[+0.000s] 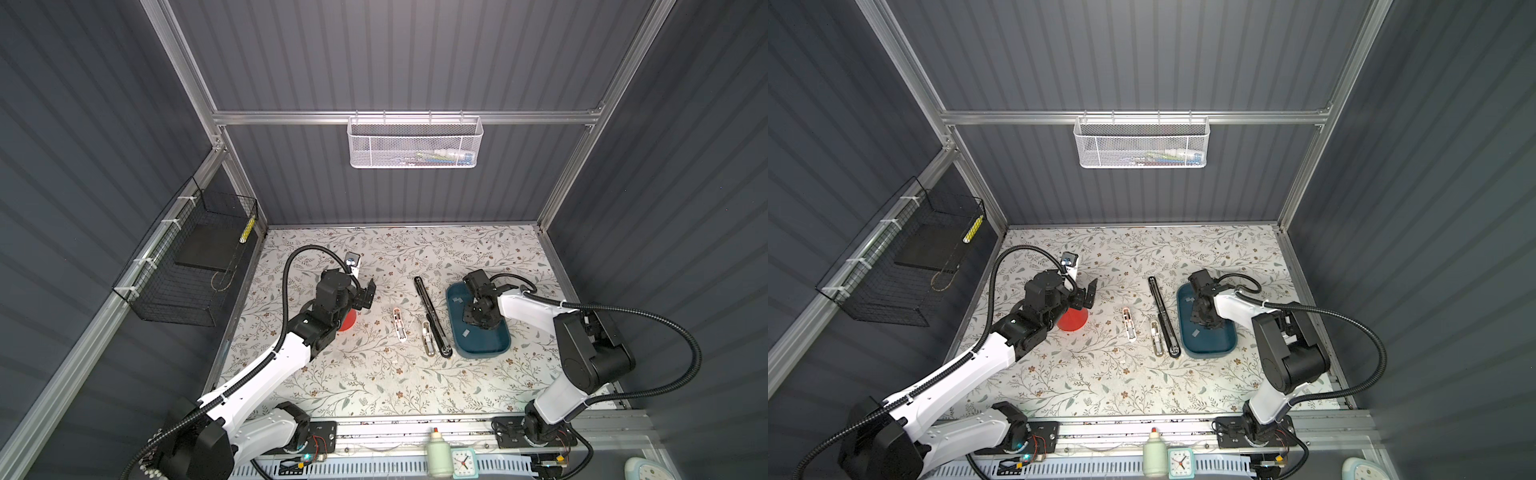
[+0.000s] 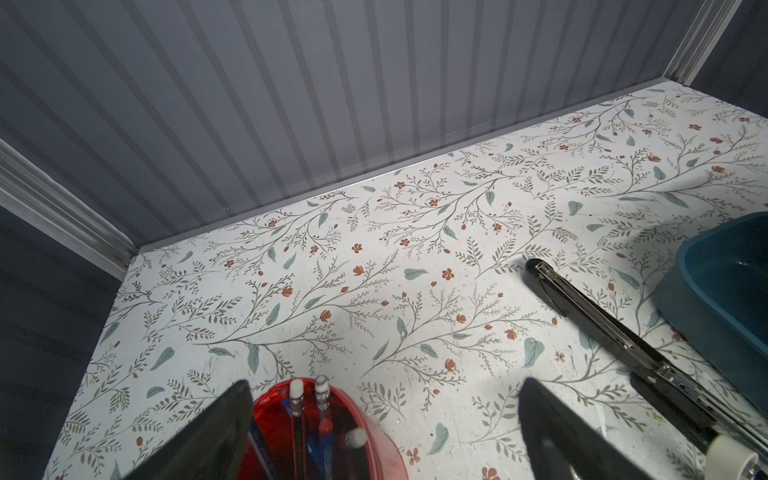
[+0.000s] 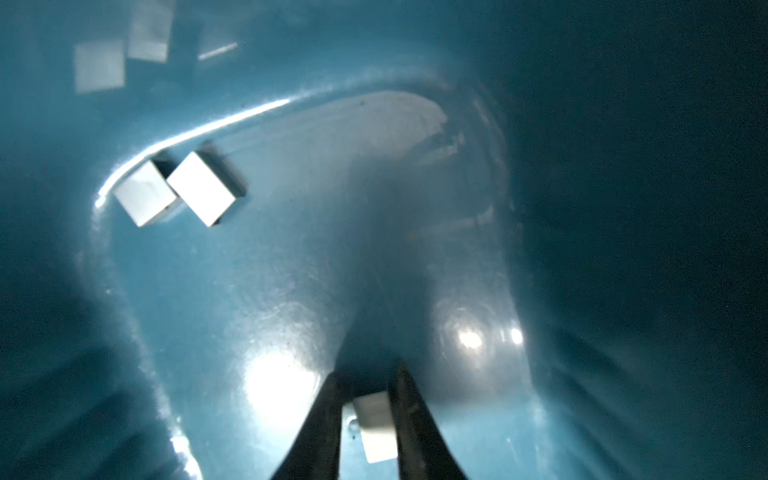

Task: Load the staples into the stapler
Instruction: 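Lower the right gripper into the teal tray and pinch a staple strip, then carry the held staple strip with the right gripper toward the pink stapler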

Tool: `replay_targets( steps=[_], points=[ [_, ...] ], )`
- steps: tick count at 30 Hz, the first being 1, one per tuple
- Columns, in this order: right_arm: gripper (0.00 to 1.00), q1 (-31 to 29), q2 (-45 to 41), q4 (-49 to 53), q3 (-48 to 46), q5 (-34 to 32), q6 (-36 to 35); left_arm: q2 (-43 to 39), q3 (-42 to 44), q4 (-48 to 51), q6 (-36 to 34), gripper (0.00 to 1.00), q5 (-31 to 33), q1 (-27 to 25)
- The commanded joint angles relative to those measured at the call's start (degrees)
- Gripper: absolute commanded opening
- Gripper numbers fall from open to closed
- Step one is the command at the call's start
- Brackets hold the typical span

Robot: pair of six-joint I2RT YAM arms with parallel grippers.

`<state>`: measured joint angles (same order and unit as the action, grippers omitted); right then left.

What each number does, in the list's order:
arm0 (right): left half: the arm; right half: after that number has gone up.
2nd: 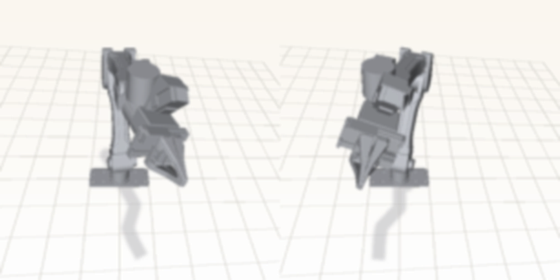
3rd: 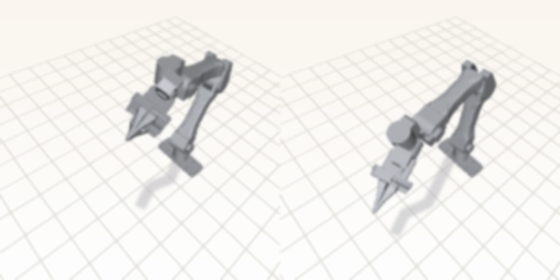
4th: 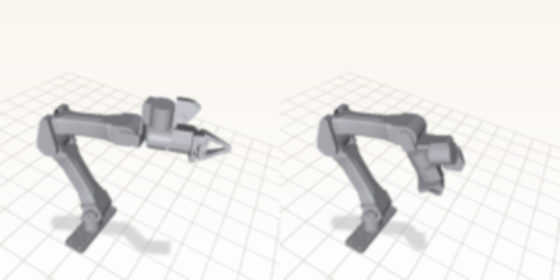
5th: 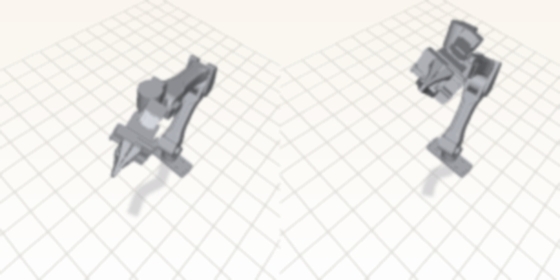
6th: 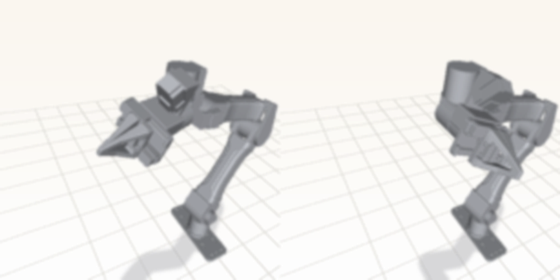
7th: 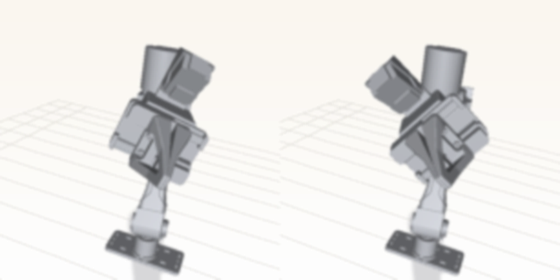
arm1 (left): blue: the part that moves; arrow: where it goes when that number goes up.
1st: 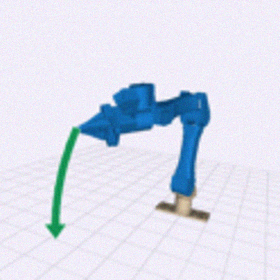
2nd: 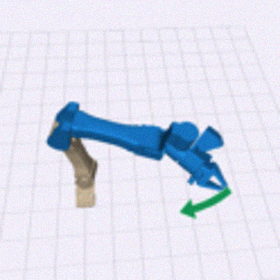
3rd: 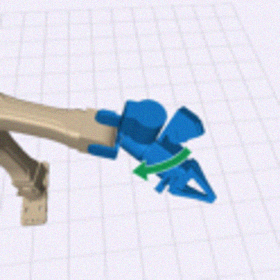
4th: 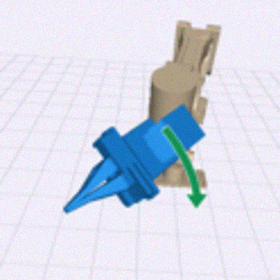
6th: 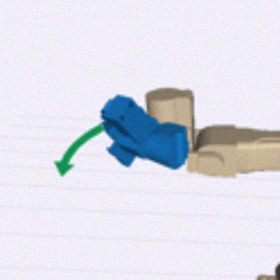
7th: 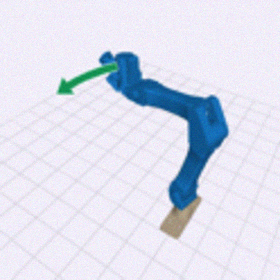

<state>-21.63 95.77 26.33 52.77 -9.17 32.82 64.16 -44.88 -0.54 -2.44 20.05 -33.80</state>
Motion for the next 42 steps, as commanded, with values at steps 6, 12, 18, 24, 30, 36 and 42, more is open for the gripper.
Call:
replay_targets(
  steps=[6, 12, 18, 24, 30, 36, 42],
  points=[
    [0.16, 0.2, 1.3, 2.4, 1.2, 0.4, 0.1, -0.4, -1.1, -1.8, -0.9, 1.0, 0.1, -0.1],
    [0.12, 0.2, 1.4, 2.6, 1.4, 0.6, 0.5, -1.0, -1.1, -1.8, -0.9, 1.0, -0.2, -0.1],
    [0.09, 0.2, -0.1, 2.4, 1.2, 0.9, 0.9, -2.7, -1.1, -1.3, -0.9, 1.0, -0.5, -0.1],
    [0.09, 0.1, -5.2, 2.6, 0.6, -0.3, 0.6, -5.6, -1.0, 0.8, 1.0, 1.0, -0.5, -0.1],
    [0.09, 0.0, -14.5, 3.1, -1.0, -2.1, 0.7, -11.6, 0.8, 5.9, 6.3, 1.0, 1.7, -0.1],
    [0.11, -3.7, -24.4, 3.8, -2.2, -3.4, 0.2, -22.2, 7.1, 13.0, 16.6, 1.0, 5.5, -0.1],
    [0.09, -12.4, -32.1, 6.5, -2.9, -9.4, 2.5, -35.3, 13.1, 16.3, 26.4, 1.0, 5.5, -0.1]
  ],
)
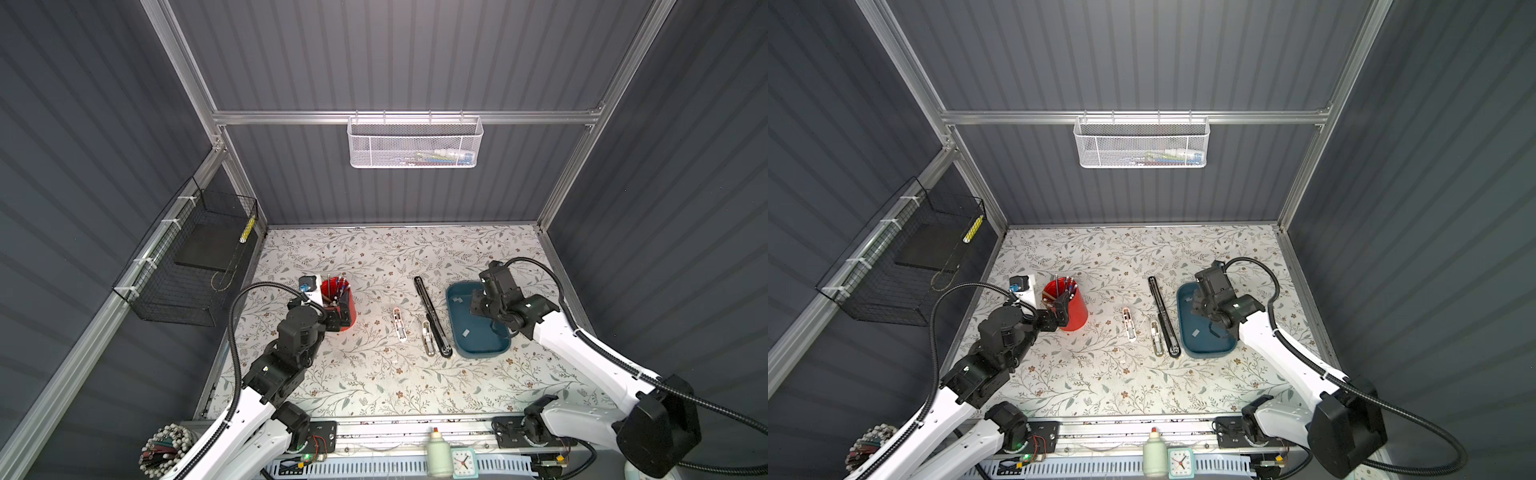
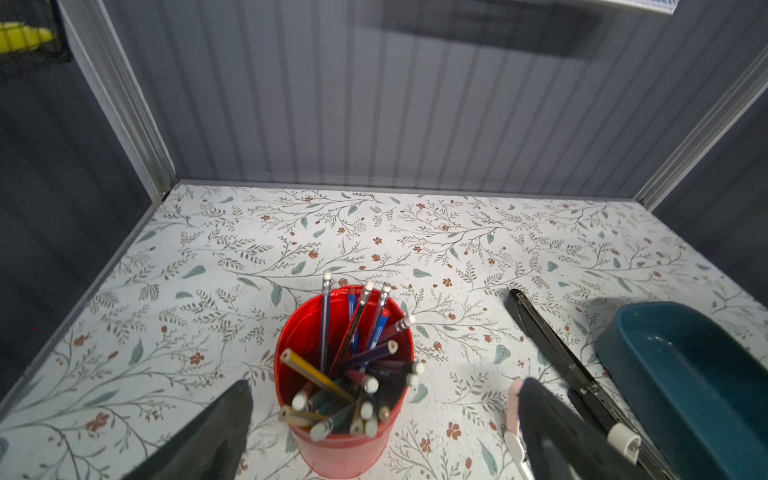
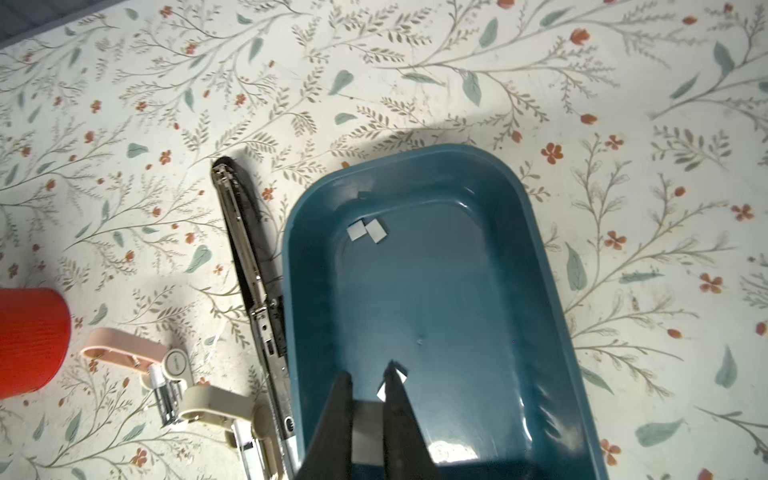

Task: Load the staples into the stapler
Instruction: 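Carry the held staple strip with the right gripper toward the pink stapler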

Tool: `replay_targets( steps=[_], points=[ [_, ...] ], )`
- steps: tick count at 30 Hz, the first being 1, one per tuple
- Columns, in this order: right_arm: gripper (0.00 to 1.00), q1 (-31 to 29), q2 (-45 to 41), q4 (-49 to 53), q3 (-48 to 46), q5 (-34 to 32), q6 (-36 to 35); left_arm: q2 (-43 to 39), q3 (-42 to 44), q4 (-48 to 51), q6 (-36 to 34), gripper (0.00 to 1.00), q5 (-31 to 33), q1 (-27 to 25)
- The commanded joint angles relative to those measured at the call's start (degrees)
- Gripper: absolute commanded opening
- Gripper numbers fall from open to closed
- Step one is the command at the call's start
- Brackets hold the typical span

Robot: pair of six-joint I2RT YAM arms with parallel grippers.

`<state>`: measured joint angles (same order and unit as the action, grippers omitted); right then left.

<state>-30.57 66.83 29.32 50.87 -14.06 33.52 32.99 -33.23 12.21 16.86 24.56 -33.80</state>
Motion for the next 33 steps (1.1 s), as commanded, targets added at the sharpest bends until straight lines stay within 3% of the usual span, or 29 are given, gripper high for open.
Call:
replay_targets(
  steps=[1, 6, 8, 11, 15, 17, 20, 27, 33],
  points=[
    [0.09, -4.6, -5.1, 3.9, -1.1, -5.0, 2.4, -5.8, 1.8, 5.5, 8.5, 1.0, 1.4, -0.1],
    [0.12, -11.2, -11.8, 3.2, -2.2, -6.0, 3.5, -11.4, 5.6, 19.8, 21.5, 1.0, 5.9, -0.1],
    [0.12, -14.1, -12.5, 2.6, -2.6, -7.5, 3.3, -11.8, 8.2, 20.5, 23.4, 1.0, 6.0, -0.1],
    [0.1, -18.2, -12.1, 2.2, -2.1, -9.6, 3.8, -10.2, 10.8, 19.7, 32.0, 1.0, 4.1, -0.1],
    [0.11, -24.1, -10.8, 0.1, -1.5, -11.6, 6.2, -6.6, 13.1, 17.7, 31.6, 1.0, 0.5, -0.1],
    [0.12, -26.8, -8.9, -1.3, -0.8, -12.3, 6.9, -5.2, 12.5, 15.6, 28.2, 1.0, -3.7, -0.1],
    [0.11, -29.9, -4.0, -2.0, 1.9, -14.3, 7.3, -3.6, 12.1, 15.4, 27.7, 1.0, -3.0, -0.1],
    [0.14, -30.4, 5.4, -8.7, 5.5, -11.8, 3.5, -2.9, 11.3, 12.5, 23.0, 1.0, -5.9, -0.1],
    [0.16, -30.4, 12.0, -13.4, 8.1, -10.3, -0.5, -8.3, 13.0, 10.9, 21.0, 1.0, -9.9, -0.1]
  ],
)
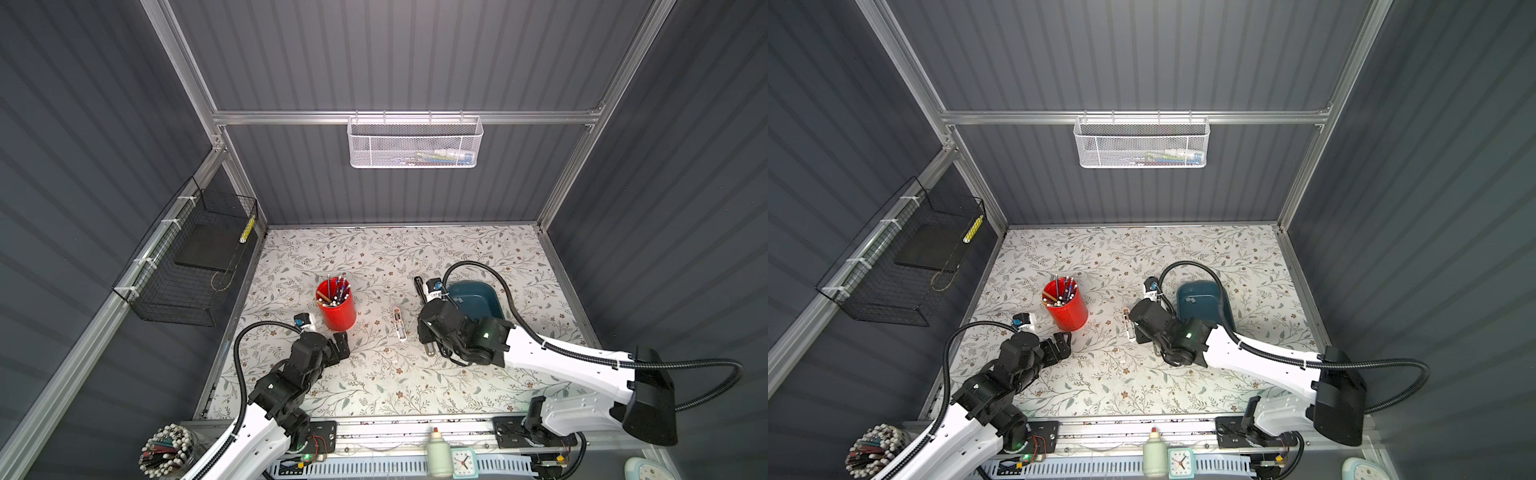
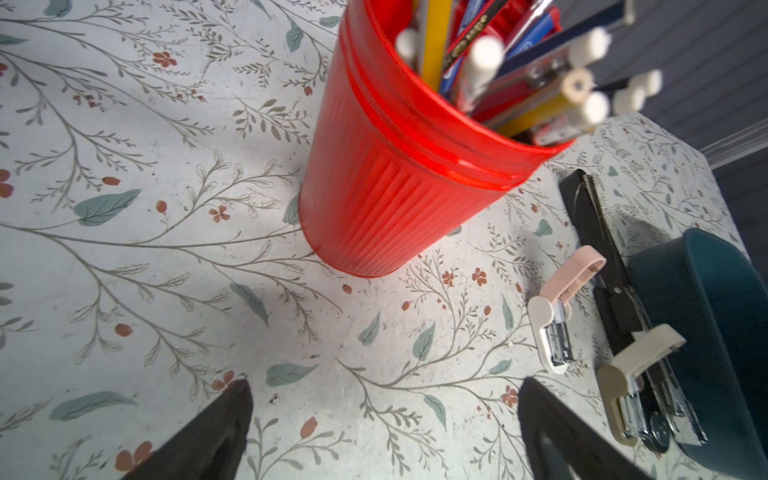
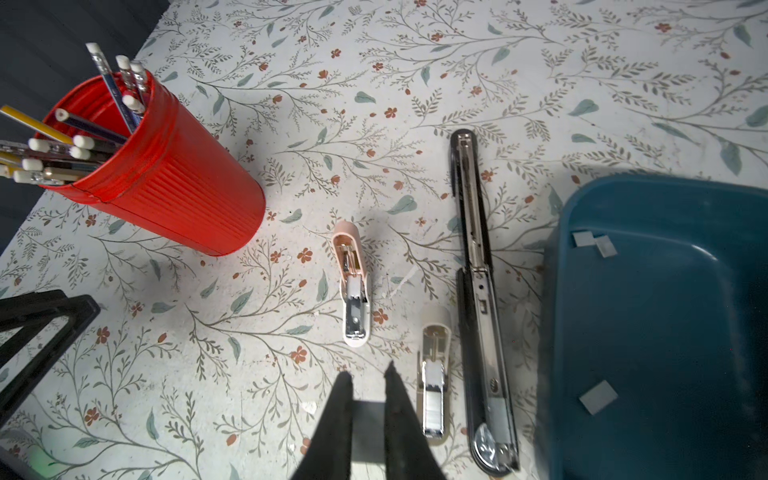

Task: Load the staples into the stapler
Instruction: 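Carry the held staple strip with the right gripper toward the pink stapler, then lower the right gripper into the open pink stapler's channel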

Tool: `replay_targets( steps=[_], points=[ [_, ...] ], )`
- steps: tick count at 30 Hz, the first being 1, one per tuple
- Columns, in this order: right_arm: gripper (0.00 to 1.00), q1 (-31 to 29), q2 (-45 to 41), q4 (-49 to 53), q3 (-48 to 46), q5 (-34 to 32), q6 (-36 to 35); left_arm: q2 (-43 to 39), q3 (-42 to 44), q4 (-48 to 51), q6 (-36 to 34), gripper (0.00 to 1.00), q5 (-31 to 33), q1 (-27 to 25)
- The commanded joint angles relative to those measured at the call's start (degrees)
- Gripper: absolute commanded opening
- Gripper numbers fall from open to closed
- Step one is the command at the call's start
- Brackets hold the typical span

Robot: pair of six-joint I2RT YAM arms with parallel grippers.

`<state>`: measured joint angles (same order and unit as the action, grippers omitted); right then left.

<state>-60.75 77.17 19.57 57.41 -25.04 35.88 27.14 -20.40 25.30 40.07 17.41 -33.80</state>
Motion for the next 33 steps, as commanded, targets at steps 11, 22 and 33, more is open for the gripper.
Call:
replay_targets(
  steps=[11, 22, 33],
  points=[
    [0.14, 0.0, 7.5, -4.0, 3.5, 6.5, -6.8, -7.0, 1.7, -2.8, -2.9, 1.0, -4.6, -0.1],
    [0.09, 0.0, 14.0, -13.3, 4.9, 7.6, -10.0, -3.8, 1.8, -4.2, -3.0, 1.0, -4.5, -0.1],
    [0.12, 1.2, 14.6, -17.3, -0.1, 6.6, -11.5, 0.2, 0.7, -5.5, -3.8, 1.0, -2.4, -0.1]
  ],
)
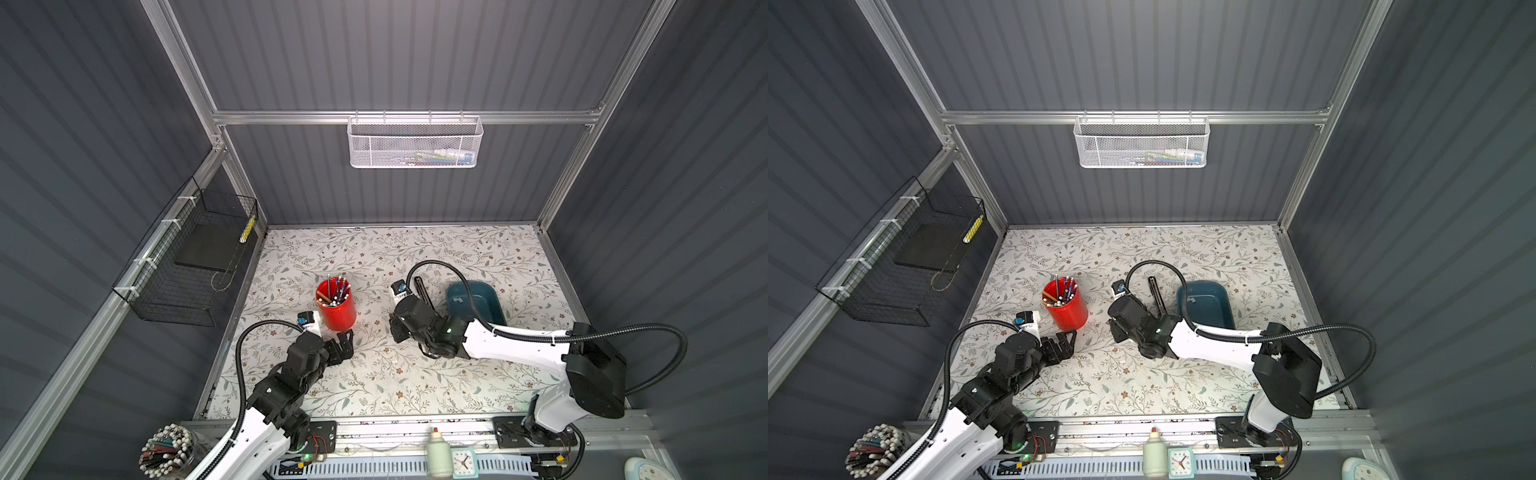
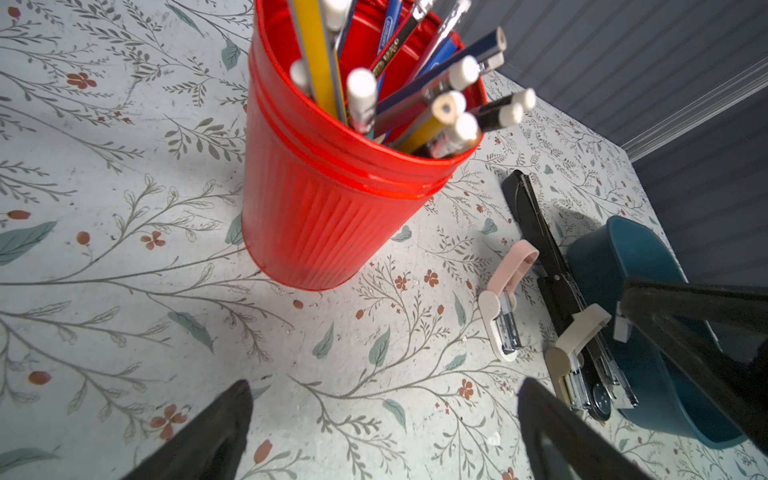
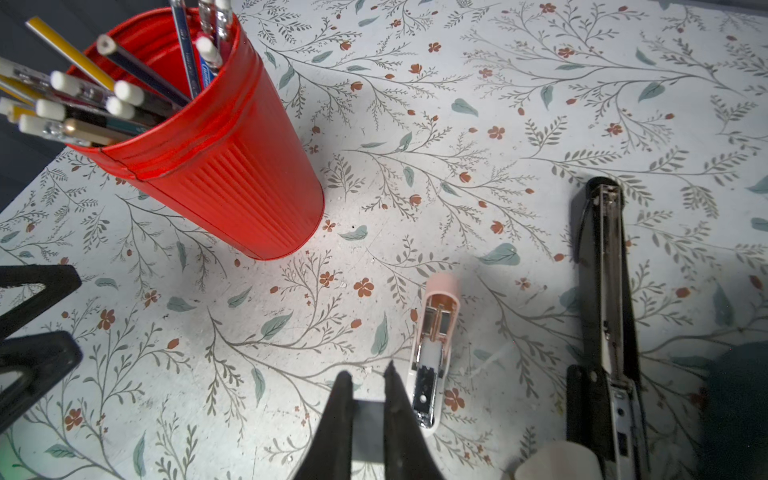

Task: Load the staples into the stapler
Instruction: 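Lower the right gripper into the open pink stapler's channel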

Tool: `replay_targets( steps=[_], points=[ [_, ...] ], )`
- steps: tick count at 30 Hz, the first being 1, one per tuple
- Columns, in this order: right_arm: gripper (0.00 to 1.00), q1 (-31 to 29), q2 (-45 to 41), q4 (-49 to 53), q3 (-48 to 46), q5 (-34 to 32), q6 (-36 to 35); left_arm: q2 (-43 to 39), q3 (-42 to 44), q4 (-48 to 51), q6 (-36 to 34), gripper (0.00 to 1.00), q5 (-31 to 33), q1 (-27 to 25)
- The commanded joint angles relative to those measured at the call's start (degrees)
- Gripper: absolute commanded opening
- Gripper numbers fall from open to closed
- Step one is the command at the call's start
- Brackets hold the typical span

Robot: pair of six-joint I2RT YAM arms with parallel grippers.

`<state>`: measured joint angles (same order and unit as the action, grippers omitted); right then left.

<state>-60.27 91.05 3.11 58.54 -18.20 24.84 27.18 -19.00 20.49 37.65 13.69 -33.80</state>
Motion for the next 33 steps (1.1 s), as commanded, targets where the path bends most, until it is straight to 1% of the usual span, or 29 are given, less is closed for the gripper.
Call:
replay_targets(
  steps=[1, 6, 13, 16, 26, 33],
  points=[
    [0.11, 1.1, 0.8, -0.9, -1.4, 0.1, -0.2, 0.0, -0.7, -0.6, -1.3, 1.0, 1.6, -0.1],
    [0.12, 2.1, 1.4, -3.0, -2.1, 1.4, 0.5, -0.3, -0.9, -0.2, -1.5, 1.0, 2.8, -0.1],
    [0.1, 2.2, 5.3, -3.7, -1.6, 2.7, 1.4, -0.3, -1.0, 0.2, -1.5, 1.0, 3.1, -0.1],
    [0.09, 2.2, 6.5, -3.7, -2.0, 2.3, 1.9, -0.5, -1.0, 0.3, -1.5, 1.0, 3.1, -0.1],
    [0.09, 2.3, 7.1, -3.9, -3.9, 1.0, 3.3, -0.7, -1.0, 0.4, -1.5, 1.0, 3.1, -0.1],
    [0.08, 2.3, 8.3, -3.9, -4.1, 0.1, 5.7, -0.6, -1.0, 0.4, -1.5, 1.0, 3.3, -0.1]
  ],
)
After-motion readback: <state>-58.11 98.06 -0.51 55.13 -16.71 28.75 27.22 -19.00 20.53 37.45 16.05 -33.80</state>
